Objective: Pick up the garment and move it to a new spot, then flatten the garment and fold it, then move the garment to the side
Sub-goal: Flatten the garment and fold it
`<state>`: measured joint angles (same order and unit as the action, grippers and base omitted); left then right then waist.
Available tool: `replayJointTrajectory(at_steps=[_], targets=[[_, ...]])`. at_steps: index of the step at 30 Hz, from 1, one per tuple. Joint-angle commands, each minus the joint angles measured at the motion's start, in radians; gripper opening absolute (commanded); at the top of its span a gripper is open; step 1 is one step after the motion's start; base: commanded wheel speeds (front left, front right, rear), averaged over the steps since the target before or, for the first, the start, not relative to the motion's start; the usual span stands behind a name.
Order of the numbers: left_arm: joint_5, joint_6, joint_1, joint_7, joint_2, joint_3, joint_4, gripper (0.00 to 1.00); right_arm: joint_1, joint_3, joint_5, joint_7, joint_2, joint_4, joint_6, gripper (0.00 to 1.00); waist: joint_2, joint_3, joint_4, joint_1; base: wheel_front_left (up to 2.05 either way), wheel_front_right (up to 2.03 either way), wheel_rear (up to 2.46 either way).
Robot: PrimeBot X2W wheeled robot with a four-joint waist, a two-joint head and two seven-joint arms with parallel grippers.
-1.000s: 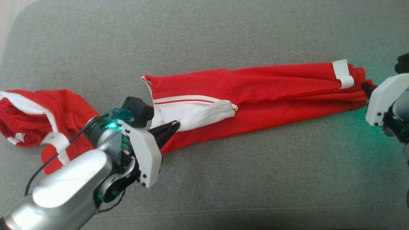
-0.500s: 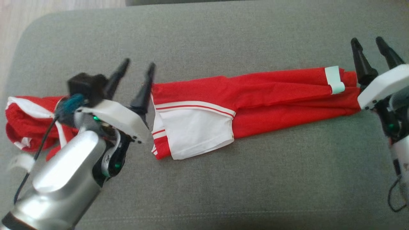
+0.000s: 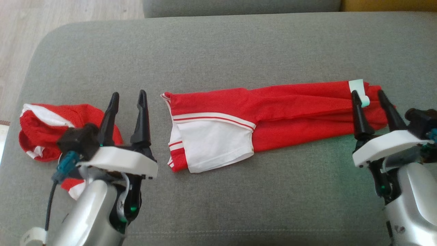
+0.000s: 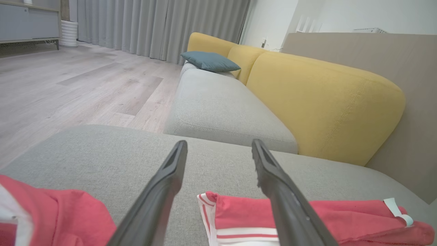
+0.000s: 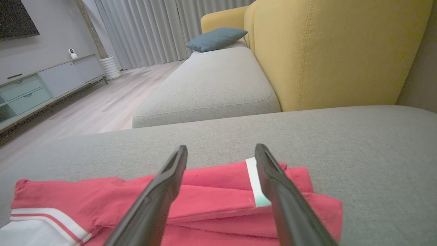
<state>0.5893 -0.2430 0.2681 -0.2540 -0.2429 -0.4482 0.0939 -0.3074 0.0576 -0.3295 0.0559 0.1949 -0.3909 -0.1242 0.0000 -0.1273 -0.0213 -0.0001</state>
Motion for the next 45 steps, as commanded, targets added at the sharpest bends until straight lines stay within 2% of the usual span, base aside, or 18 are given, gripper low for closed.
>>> replayJointTrajectory(at_steps=[1, 5, 9, 16, 20, 24, 31, 32, 33, 40, 45], targets=[[-0.032, 0.022, 0.035, -0.008, -0.006, 0.057, -0.037, 1.00, -0.027, -0.003, 0.014, 0.007, 0.001, 0.042, -0.007, 1.00, 0.0000, -0.004, -0.003, 0.0001, 0.00, 0.00, 0.00], [-0.083, 0.073, 0.024, -0.008, 0.029, 0.094, -0.025, 1.00, -0.037, -0.050, 0.049, -0.002, -0.015, 0.035, -0.007, 1.00, 0.0000, -0.024, -0.013, 0.0001, 0.00, 0.00, 0.00], [-0.115, 0.116, 0.029, -0.008, 0.056, 0.120, -0.009, 1.00, -0.080, -0.172, 0.089, -0.036, -0.048, -0.014, -0.007, 1.00, 0.0000, -0.057, -0.023, 0.0001, 0.00, 0.00, 0.00], [-0.160, 0.175, 0.053, -0.008, 0.097, 0.141, 0.021, 1.00, -0.194, -0.399, 0.185, -0.174, -0.104, -0.151, -0.007, 1.00, 0.0000, -0.126, -0.047, 0.0001, 0.00, 0.00, 0.00], [-0.178, 0.198, 0.068, -0.008, 0.115, 0.158, 0.035, 1.00, -0.237, -0.481, 0.241, -0.239, -0.114, -0.213, -0.007, 1.00, 0.0000, -0.155, -0.059, 0.0001, 0.00, 0.00, 0.00], [-0.192, 0.217, 0.079, -0.008, 0.126, 0.178, 0.046, 1.00, -0.261, -0.516, 0.275, -0.279, -0.120, -0.245, -0.007, 1.00, 0.0000, -0.177, -0.064, 0.0001, 0.00, 0.00, 0.00], [-0.208, 0.236, 0.097, -0.008, 0.139, 0.230, 0.052, 1.00, -0.270, -0.505, 0.268, -0.337, -0.127, -0.248, -0.007, 1.00, 0.0000, -0.205, -0.054, 0.0001, 0.00, 0.00, 0.00], [-0.211, 0.238, 0.099, -0.008, 0.140, 0.237, 0.052, 1.00, -0.270, -0.504, 0.260, -0.344, -0.129, -0.245, -0.007, 0.64, 0.0000, -0.206, -0.052, 0.0001, 0.00, 0.00, 0.00], [-0.214, 0.241, 0.102, -0.008, 0.142, 0.242, 0.053, 1.00, -0.270, -0.503, 0.252, -0.348, -0.129, -0.241, -0.007, 0.00, 0.0000, -0.208, -0.050, 0.0001, 0.00, 0.00, 0.00], [-0.230, 0.255, 0.112, -0.008, 0.150, 0.268, 0.057, 1.00, -0.260, -0.542, 0.244, -0.349, -0.109, -0.212, -0.007, 0.00, 0.0000, -0.205, -0.041, 0.0001, 0.00, 0.00, 0.00], [-0.242, 0.264, 0.108, -0.008, 0.156, 0.281, 0.059, 1.00, -0.258, -0.684, 0.371, -0.308, -0.072, -0.175, -0.007, 0.00, 0.0000, -0.194, -0.036, 0.0001, 0.00, 0.00, 0.00]])
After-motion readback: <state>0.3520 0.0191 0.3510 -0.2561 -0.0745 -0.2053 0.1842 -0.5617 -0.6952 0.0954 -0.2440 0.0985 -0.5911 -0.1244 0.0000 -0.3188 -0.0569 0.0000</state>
